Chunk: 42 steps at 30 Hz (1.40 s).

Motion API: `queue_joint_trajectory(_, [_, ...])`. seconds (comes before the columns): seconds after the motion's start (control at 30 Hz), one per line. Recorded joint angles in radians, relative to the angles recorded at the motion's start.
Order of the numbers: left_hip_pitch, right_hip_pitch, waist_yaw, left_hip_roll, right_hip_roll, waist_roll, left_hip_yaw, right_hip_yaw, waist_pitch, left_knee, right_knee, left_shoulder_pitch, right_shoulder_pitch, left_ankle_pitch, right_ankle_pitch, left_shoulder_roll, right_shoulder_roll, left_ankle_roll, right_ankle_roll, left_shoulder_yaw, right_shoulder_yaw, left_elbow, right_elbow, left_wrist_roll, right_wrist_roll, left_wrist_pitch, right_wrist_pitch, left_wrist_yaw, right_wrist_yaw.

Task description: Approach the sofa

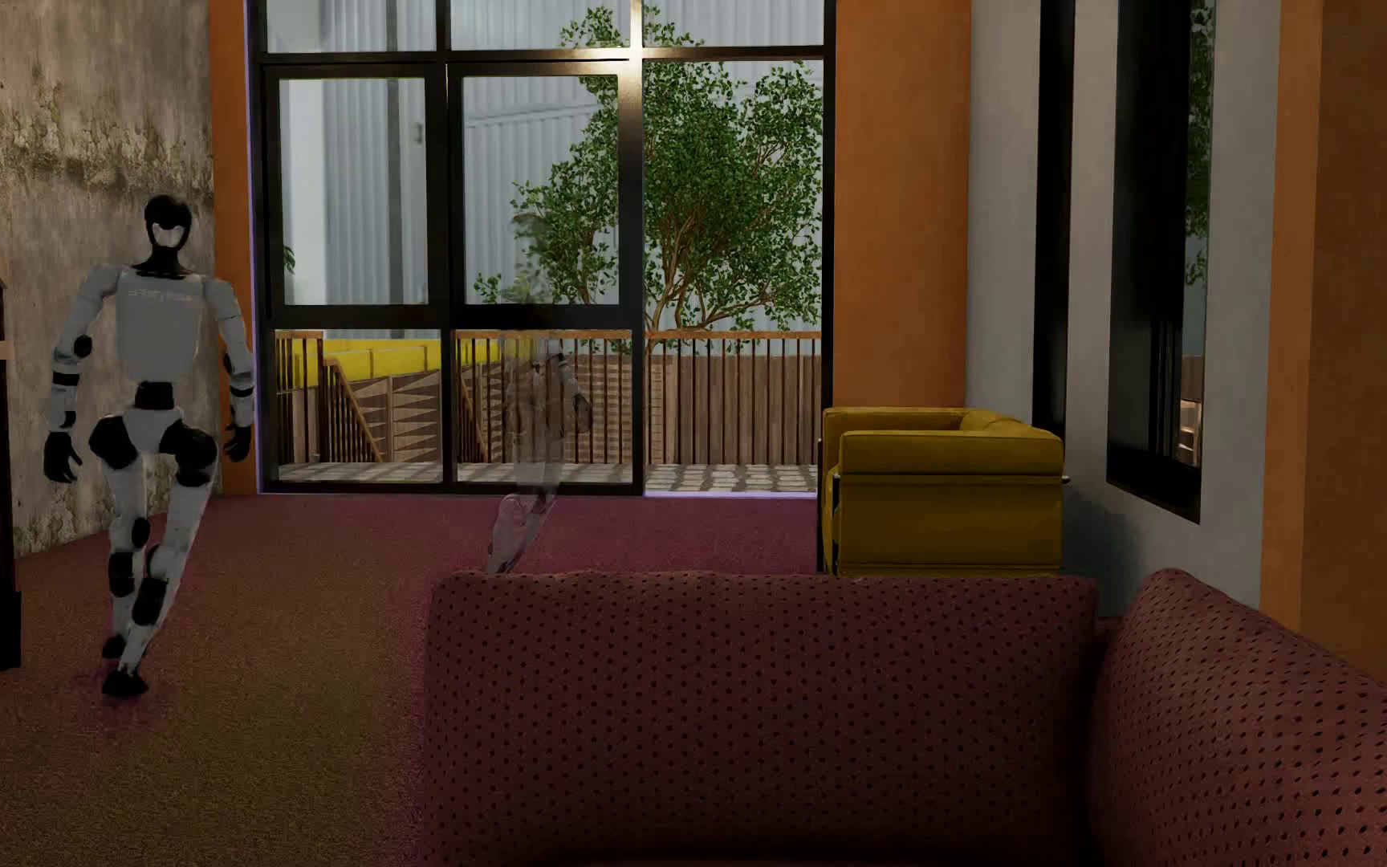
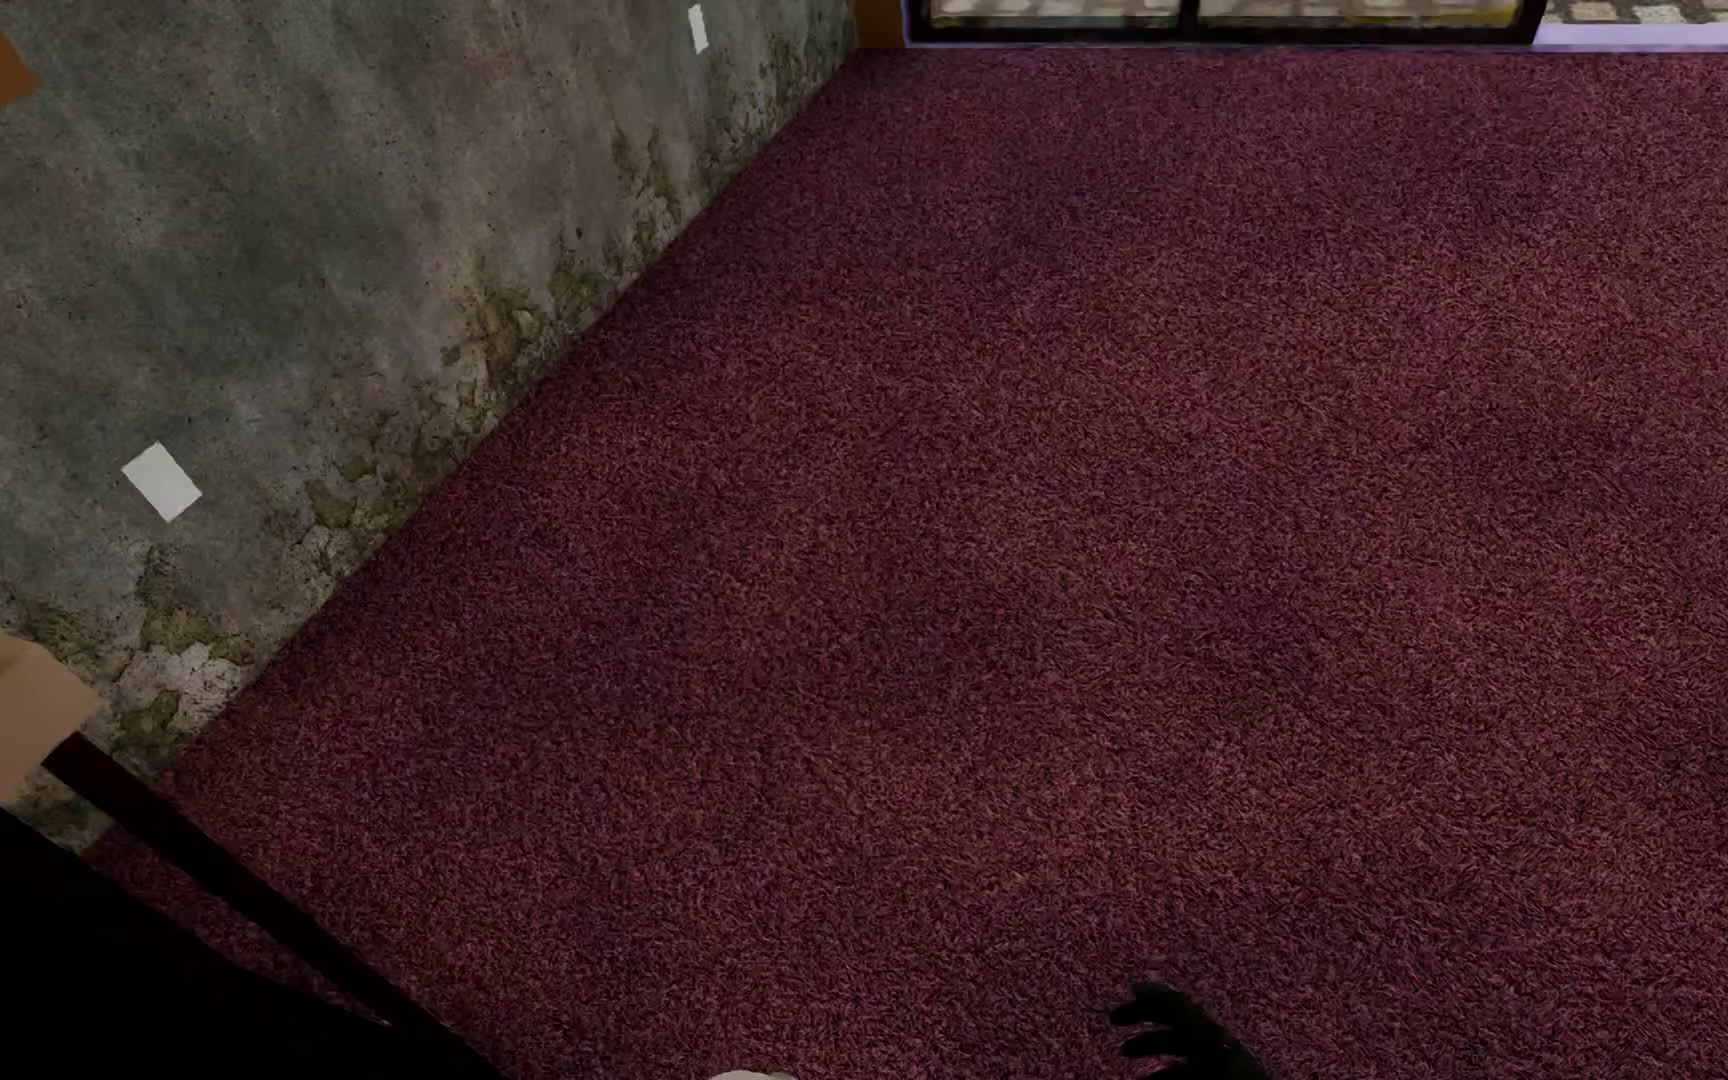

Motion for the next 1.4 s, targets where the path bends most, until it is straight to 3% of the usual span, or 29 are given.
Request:
queue_joint_trajectory(0.03, [0.009,0.043,0.001,0.002,-0.016,0.007,0.000,0.000,0.005,-0.073,-0.005,0.018,-0.016,-0.017,-0.018,0.003,-0.002,0.000,0.000,-0.023,-0.014,-0.016,-0.032,0.000,0.000,0.000,0.000,0.000,0.000])
queue_joint_trajectory(0.07, [0.009,0.093,-0.007,-0.004,-0.031,0.015,0.000,0.000,0.010,-0.166,-0.019,0.028,-0.021,-0.295,-0.033,0.006,-0.003,0.000,0.000,-0.040,-0.024,-0.029,-0.062,0.000,0.000,0.000,0.000,0.000,0.000])
queue_joint_trajectory(0.1, [-0.004,0.145,-0.020,-0.015,-0.045,0.020,0.000,0.000,0.011,-0.186,-0.034,0.029,-0.014,-0.362,-0.041,0.008,-0.001,0.000,0.000,-0.047,-0.033,-0.034,-0.089,0.000,0.000,0.000,0.000,0.000,0.000])
queue_joint_trajectory(0.13, [-0.028,0.184,-0.032,-0.028,-0.055,0.021,0.000,0.000,0.000,-0.084,-0.043,0.021,0.008,-0.138,-0.039,0.010,0.007,0.000,0.000,-0.043,-0.045,-0.030,-0.107,0.000,0.000,0.000,0.000,0.000,0.000])
queue_joint_trajectory(0.17, [-0.054,0.208,-0.035,-0.043,-0.067,0.012,0.000,0.000,-0.021,-0.048,-0.043,0.006,0.044,-0.006,-0.022,0.014,0.021,0.000,0.000,-0.026,-0.054,-0.017,-0.110,0.000,0.000,0.000,0.000,0.000,0.000])
queue_joint_trajectory(0.23, [-0.078,0.218,-0.021,-0.078,-0.112,-0.056,0.000,0.000,-0.059,0.032,0.006,-0.045,0.117,0.107,0.076,0.032,0.076,0.000,0.000,0.015,-0.024,0.040,-0.021,0.000,0.000,0.000,0.000,0.000,0.000])
queue_joint_trajectory(0.3, [-0.008,0.164,-0.006,-0.095,-0.153,-0.139,0.000,0.000,-0.050,0.091,0.170,-0.122,0.148,0.046,0.285,0.059,0.126,0.000,0.000,0.056,0.143,0.088,0.178,0.000,0.000,0.000,0.000,0.000,0.000])
queue_joint_trajectory(0.37, [0.082,-0.034,-0.027,-0.129,-0.190,-0.173,0.000,0.000,-0.013,0.080,0.460,-0.210,0.139,-0.046,0.544,0.075,0.118,0.000,0.000,0.094,0.364,0.058,0.281,0.000,0.000,0.000,0.000,0.000,0.000])
queue_joint_trajectory(0.4, [0.119,-0.151,-0.063,-0.144,-0.195,-0.173,0.000,0.000,0.004,0.078,0.629,-0.244,0.148,-0.099,0.582,0.084,0.102,0.000,0.000,0.094,0.407,0.016,0.287,0.000,0.000,0.000,0.000,0.000,0.000])
queue_joint_trajectory(0.47, [0.220,-0.349,-0.150,-0.147,-0.175,-0.157,0.000,0.000,0.037,0.070,0.898,-0.296,0.189,-0.205,0.384,0.108,0.081,0.000,0.000,0.108,0.343,-0.081,0.291,0.000,0.000,0.000,0.000,0.000,0.000])
queue_joint_trajectory(0.53, [0.347,-0.492,-0.240,-0.118,-0.147,-0.137,0.000,0.000,0.061,0.049,0.916,-0.333,0.244,-0.297,0.242,0.127,0.058,0.000,0.000,0.185,0.252,-0.179,0.265,0.000,0.000,0.000,0.000,0.000,0.000])
queue_joint_trajectory(0.67, [0.525,-0.630,-0.423,-0.061,-0.161,-0.098,0.000,0.000,0.044,-0.006,0.280,-0.408,0.298,-0.455,0.369,0.133,0.038,0.000,0.000,0.377,0.099,-0.330,0.191,0.000,0.000,0.000,0.000,0.000,0.000])
queue_joint_trajectory(0.7, [0.571,-0.614,-0.456,-0.054,-0.174,-0.093,0.000,0.000,0.039,-0.018,0.108,-0.428,0.304,-0.500,0.349,0.128,0.038,0.000,0.000,0.399,0.088,-0.363,0.194,0.000,0.000,0.000,0.000,0.000,0.000])
queue_joint_trajectory(0.77, [0.652,-0.582,-0.502,-0.041,-0.208,-0.090,0.000,0.000,0.023,-0.023,-0.012,-0.462,0.309,-0.583,0.143,0.119,0.057,0.000,0.000,0.399,0.078,-0.426,0.241,0.000,0.000,0.000,0.000,0.000,0.000])
queue_joint_trajectory(0.8, [0.677,-0.585,-0.516,-0.028,-0.219,-0.085,0.000,0.000,0.007,-0.013,0.006,-0.472,0.309,-0.594,0.100,0.112,0.072,0.000,0.000,0.391,0.085,-0.454,0.276,0.000,0.000,0.000,0.000,0.000,0.000])
queue_joint_trajectory(0.83, [0.688,-0.604,-0.524,-0.012,-0.222,-0.074,0.000,0.000,-0.018,0.006,0.026,-0.466,0.308,-0.568,0.141,0.103,0.086,0.000,0.000,0.381,0.102,-0.481,0.313,0.000,0.000,0.000,0.000,0.000,0.000])
queue_joint_trajectory(0.9, [0.683,-0.661,-0.499,0.021,-0.193,-0.022,0.000,0.000,-0.079,0.067,0.085,-0.399,0.307,-0.391,0.398,0.072,0.102,0.000,0.000,0.359,0.147,-0.511,0.384,0.000,0.000,0.000,0.000,0.000,0.000])
queue_joint_trajectory(0.93, [0.683,-0.665,-0.465,0.036,-0.155,0.013,0.000,0.000,-0.095,0.125,0.121,-0.343,0.300,-0.239,0.471,0.047,0.095,0.000,0.000,0.349,0.182,-0.490,0.411,0.000,0.000,0.000,0.000,0.000,0.000])
queue_joint_trajectory(1.0, [0.604,-0.579,-0.408,0.067,-0.067,0.067,0.000,0.000,-0.097,0.339,0.133,-0.245,0.273,0.114,0.427,0.011,0.066,0.000,0.000,0.277,0.198,-0.379,0.405,0.000,0.000,0.000,0.000,0.000,0.000])
queue_joint_trajectory(1.03, [0.508,-0.515,-0.393,0.086,-0.028,0.089,0.000,0.000,-0.095,0.478,0.107,-0.219,0.258,0.210,0.363,0.007,0.053,0.000,0.000,0.192,0.171,-0.308,0.373,0.000,0.000,0.000,0.000,0.000,0.000])
queue_joint_trajectory(1.07, [0.400,-0.456,-0.372,0.095,0.004,0.102,0.000,0.000,-0.092,0.621,0.084,-0.206,0.242,0.205,0.302,0.007,0.043,0.000,0.000,0.092,0.126,-0.236,0.333,0.000,0.000,0.000,0.000,0.000,0.000])
queue_joint_trajectory(1.13, [0.207,-0.354,-0.280,0.079,0.052,0.102,0.000,0.000,-0.079,0.845,0.043,-0.172,0.199,0.012,0.220,0.002,0.028,0.000,0.000,-0.055,0.032,-0.111,0.233,0.000,0.000,0.000,0.000,0.000,0.000])
queue_joint_trajectory(1.2, [0.073,-0.233,-0.171,0.052,0.074,0.084,0.000,0.000,-0.056,0.848,-0.005,-0.109,0.154,-0.148,0.150,-0.005,0.016,0.000,0.000,-0.085,-0.041,-0.013,0.110,0.000,0.000,0.000,0.000,0.000,0.000])
queue_joint_trajectory(1.27, [0.006,-0.129,-0.065,0.023,0.055,0.053,0.000,0.000,-0.036,0.623,-0.035,-0.032,0.112,-0.176,0.098,0.004,0.017,0.000,0.000,-0.066,-0.082,0.020,-0.007,0.000,0.000,0.000,0.000,0.000,0.000])
queue_joint_trajectory(1.33, [0.002,-0.044,0.015,0.002,0.021,0.027,0.000,0.000,-0.024,0.308,-0.050,0.036,0.073,-0.112,0.063,0.019,0.018,0.000,0.000,-0.045,-0.075,-0.005,-0.094,0.000,0.000,0.000,0.000,0.000,0.000])
queue_joint_trajectory(1.4, [0.000,0.029,0.041,-0.003,-0.010,0.025,0.000,0.000,-0.034,0.031,-0.065,0.070,0.056,-0.028,0.022,0.026,0.014,0.000,0.000,-0.042,-0.048,-0.036,-0.165,0.000,0.000,0.000,0.000,0.000,0.000])
